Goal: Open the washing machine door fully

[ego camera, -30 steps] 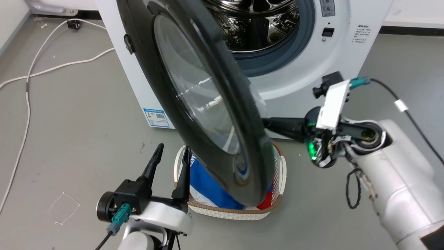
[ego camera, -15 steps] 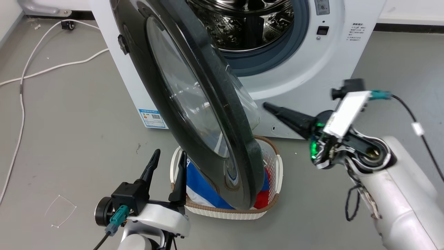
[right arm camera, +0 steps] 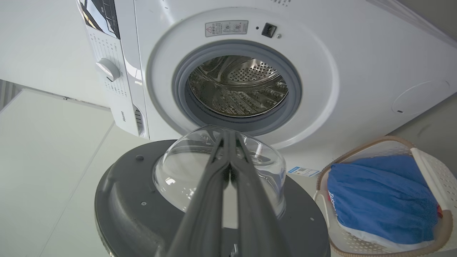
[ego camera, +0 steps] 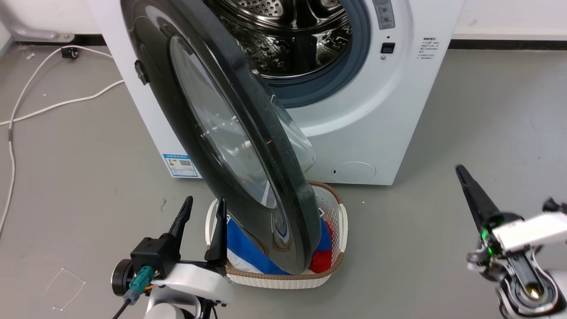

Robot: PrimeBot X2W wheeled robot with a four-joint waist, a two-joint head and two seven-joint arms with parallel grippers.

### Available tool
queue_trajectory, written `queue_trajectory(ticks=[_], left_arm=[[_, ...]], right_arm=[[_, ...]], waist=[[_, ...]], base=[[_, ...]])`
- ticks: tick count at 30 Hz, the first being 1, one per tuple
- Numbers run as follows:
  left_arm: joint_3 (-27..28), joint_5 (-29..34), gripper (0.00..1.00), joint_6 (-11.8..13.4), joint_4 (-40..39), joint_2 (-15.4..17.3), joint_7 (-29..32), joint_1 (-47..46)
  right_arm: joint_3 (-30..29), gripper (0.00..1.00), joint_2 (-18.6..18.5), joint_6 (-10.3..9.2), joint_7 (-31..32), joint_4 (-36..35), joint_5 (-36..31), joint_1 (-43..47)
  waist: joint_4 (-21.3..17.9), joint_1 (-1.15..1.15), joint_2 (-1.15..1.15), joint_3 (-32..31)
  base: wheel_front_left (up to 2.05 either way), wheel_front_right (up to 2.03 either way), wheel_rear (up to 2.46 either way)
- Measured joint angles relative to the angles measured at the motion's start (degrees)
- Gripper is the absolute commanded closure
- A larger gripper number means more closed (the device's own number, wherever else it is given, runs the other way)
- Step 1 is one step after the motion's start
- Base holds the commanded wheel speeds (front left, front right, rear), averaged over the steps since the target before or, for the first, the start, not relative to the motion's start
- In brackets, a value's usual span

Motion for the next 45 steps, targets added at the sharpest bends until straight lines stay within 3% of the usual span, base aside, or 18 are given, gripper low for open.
queue_trajectory(ticks=[1,3,4,5,12,17,23,27,33,45], left_arm=[[0.3,0.0,0.00,0.0,-0.1,0.0,0.0,0.1],[0.9,0.4,0.00,0.0,-0.2,0.0,0.0,0.3],[1.1,0.5,0.00,0.0,-0.2,0.0,0.0,0.4],[1.2,0.5,0.00,-0.1,-0.1,0.0,0.0,0.4],[2.4,1.0,0.00,-0.5,0.2,0.0,0.0,0.5],[2.9,1.1,0.00,-0.5,0.3,0.0,0.0,0.5],[3.4,1.5,0.00,-0.5,0.5,0.0,0.0,0.5],[3.4,2.4,0.00,-0.5,0.6,0.0,0.0,0.5],[3.6,3.6,0.00,-0.5,0.8,0.0,0.0,0.5],[3.6,4.4,0.00,-0.8,1.0,0.0,0.0,0.6]], right_arm=[[-0.5,0.93,-0.1,0.00,-1.4,-1.0,-0.6,1.6],[-1.0,0.53,-0.3,0.00,-3.8,-3.0,-2.6,4.4],[-1.1,0.17,-0.4,0.00,-4.9,-3.9,-3.4,5.5],[-1.2,0.00,-0.4,0.00,-6.4,-4.7,-4.6,6.6],[-0.8,0.00,-1.5,0.01,-13.8,-8.3,-16.9,9.8],[-5.6,0.00,-3.2,0.01,-17.3,-6.2,-42.4,9.8],[-13.5,0.00,4.5,0.02,-14.7,-10.7,-70.6,11.6],[-14.4,0.00,8.7,0.01,-11.6,-15.0,-81.6,14.6],[-13.4,0.00,11.3,0.02,-10.5,-15.2,-84.5,16.8],[-12.7,0.00,12.2,0.02,-10.0,-14.9,-84.8,16.5]], waist=[[-0.3,0.00,0.00,0.0],[-0.9,0.00,0.00,-0.1],[-1.2,0.00,0.00,-0.1],[-1.6,0.00,0.00,-0.1],[-3.0,0.01,0.00,0.2],[-3.3,0.00,0.00,-0.1],[-3.0,0.00,0.00,-0.7],[-2.6,0.01,0.00,-1.0],[-2.5,0.00,0.00,-1.1],[-2.8,0.00,0.00,-0.9]], base=[[0.00,0.00,0.00],[0.00,0.00,0.00],[0.00,0.00,0.00],[0.00,0.00,0.00],[0.00,0.00,0.00],[0.00,0.00,0.00],[0.00,0.00,0.00],[0.00,0.00,0.00],[0.00,0.00,0.00],[0.00,0.00,0.00]])
